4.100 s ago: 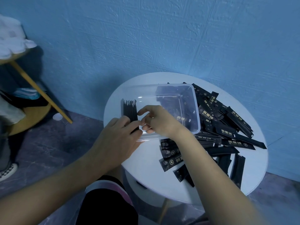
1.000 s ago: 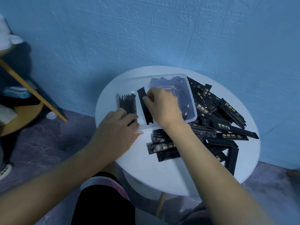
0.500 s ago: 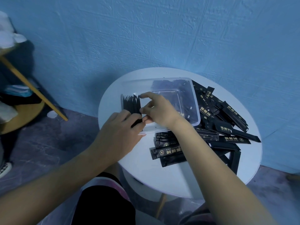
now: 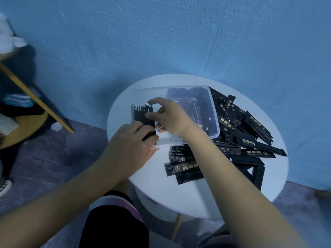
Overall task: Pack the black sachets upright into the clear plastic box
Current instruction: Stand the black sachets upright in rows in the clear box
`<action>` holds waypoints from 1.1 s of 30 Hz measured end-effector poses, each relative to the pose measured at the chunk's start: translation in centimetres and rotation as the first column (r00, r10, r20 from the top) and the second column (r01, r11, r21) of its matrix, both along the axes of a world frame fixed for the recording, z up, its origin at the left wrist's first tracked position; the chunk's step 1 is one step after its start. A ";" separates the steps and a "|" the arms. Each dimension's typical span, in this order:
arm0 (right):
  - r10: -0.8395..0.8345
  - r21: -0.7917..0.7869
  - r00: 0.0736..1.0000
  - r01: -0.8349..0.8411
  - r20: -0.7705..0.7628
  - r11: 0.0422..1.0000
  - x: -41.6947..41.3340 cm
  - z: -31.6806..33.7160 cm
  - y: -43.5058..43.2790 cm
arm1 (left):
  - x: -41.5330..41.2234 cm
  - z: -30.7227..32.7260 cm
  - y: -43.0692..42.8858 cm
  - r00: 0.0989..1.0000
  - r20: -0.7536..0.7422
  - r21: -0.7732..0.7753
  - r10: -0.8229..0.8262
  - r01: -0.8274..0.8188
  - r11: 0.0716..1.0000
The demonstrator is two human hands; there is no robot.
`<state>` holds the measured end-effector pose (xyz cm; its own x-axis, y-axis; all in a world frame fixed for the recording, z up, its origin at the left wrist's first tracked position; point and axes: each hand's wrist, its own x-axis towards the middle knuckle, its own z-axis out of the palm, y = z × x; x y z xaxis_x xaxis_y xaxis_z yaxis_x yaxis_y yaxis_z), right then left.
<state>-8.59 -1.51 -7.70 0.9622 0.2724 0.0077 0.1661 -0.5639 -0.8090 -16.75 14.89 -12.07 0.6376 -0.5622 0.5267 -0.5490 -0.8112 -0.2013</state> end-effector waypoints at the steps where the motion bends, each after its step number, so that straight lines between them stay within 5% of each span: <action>1: 0.006 0.005 1.000 -0.006 -0.006 1.000 0.1 -0.1 0.1 | 0.0 0.0 0.0 1.000 -0.003 0.001 0.000 0.000 1.000; 26: 0.088 0.026 0.993 -0.086 -0.081 0.996 -1.5 0.5 -1.8 | 0.6 0.2 0.4 0.999 -0.038 -0.012 -0.010 0.009 1.000; 33: 0.022 -0.064 0.980 -0.010 0.197 0.998 -7.1 2.4 -6.3 | 0.9 0.2 0.5 0.999 -0.041 -0.008 -0.008 0.007 1.000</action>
